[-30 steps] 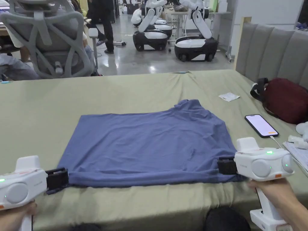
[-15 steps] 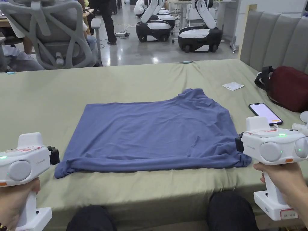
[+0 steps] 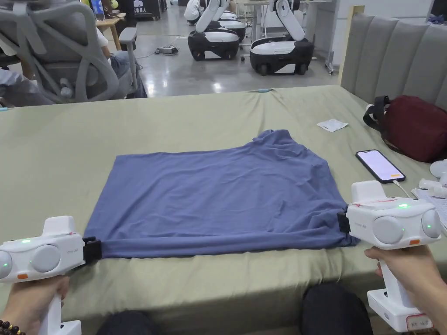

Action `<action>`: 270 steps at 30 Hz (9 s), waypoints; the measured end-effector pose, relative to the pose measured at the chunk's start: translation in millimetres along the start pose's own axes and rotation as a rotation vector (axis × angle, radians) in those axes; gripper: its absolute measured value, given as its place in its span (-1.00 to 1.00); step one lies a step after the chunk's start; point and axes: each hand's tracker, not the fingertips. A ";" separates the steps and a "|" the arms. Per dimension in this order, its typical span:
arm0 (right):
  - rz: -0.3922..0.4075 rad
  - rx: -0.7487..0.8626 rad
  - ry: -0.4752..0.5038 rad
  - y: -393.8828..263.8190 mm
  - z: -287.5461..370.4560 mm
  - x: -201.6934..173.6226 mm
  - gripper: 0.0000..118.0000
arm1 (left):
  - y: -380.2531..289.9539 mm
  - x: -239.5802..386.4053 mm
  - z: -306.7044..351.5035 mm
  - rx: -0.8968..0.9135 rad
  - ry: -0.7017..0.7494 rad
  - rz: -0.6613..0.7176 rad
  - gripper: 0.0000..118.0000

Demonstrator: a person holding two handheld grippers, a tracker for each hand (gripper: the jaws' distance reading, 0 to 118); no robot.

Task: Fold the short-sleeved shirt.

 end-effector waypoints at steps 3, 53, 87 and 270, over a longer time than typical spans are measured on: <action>-0.001 -0.009 0.006 3.4 -5.0 4.3 -0.87 | 3.7 3.8 8.2 0.040 -0.012 0.003 -0.98; -0.014 0.043 0.072 137.3 -161.8 -5.7 0.91 | 139.9 27.7 -110.5 0.132 0.075 0.028 0.91; -0.023 0.111 0.041 73.6 -59.4 -20.5 -1.00 | 87.9 0.9 -116.0 -0.091 0.030 0.117 0.43; 0.033 0.030 0.168 56.7 7.8 -55.4 -1.00 | 34.8 -67.7 -42.7 -0.056 -0.579 0.393 0.82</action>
